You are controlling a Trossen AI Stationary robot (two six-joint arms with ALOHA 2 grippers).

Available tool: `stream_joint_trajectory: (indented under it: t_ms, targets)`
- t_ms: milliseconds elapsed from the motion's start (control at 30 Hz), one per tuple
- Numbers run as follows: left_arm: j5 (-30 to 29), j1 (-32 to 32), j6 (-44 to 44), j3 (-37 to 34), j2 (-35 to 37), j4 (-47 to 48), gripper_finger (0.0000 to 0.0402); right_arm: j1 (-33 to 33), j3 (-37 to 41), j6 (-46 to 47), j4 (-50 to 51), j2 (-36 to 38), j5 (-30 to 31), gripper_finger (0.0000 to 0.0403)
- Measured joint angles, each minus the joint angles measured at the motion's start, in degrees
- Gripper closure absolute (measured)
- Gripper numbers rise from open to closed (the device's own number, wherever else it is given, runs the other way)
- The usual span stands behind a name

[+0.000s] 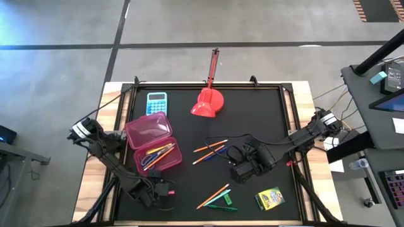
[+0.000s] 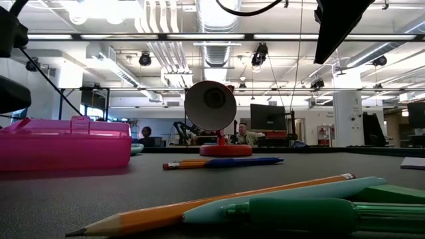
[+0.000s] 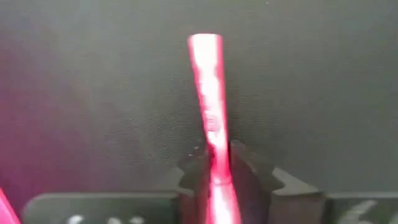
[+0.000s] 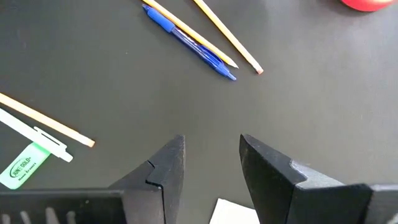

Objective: Pack school essentials
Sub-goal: Put the pink pen into the red supply box

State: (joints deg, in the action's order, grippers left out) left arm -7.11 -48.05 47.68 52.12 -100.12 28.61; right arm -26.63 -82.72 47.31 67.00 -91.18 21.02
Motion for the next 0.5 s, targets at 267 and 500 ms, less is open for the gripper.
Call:
stream_joint_trajectory:
  t_ms: [267, 500]
  targets:
    - [0.3, 0.1, 0.0, 2.5, -0.5, 1.4, 0.0386, 0.0, 0.0, -0.4, 0.0, 0.0, 0.0, 0.0259]
    - [-1.4, 0.6, 0.0, 5.1, 3.4, 0.3, 0.0389, 0.0, 0.0, -1.0, 0.0, 0.0, 0.0, 0.0259]
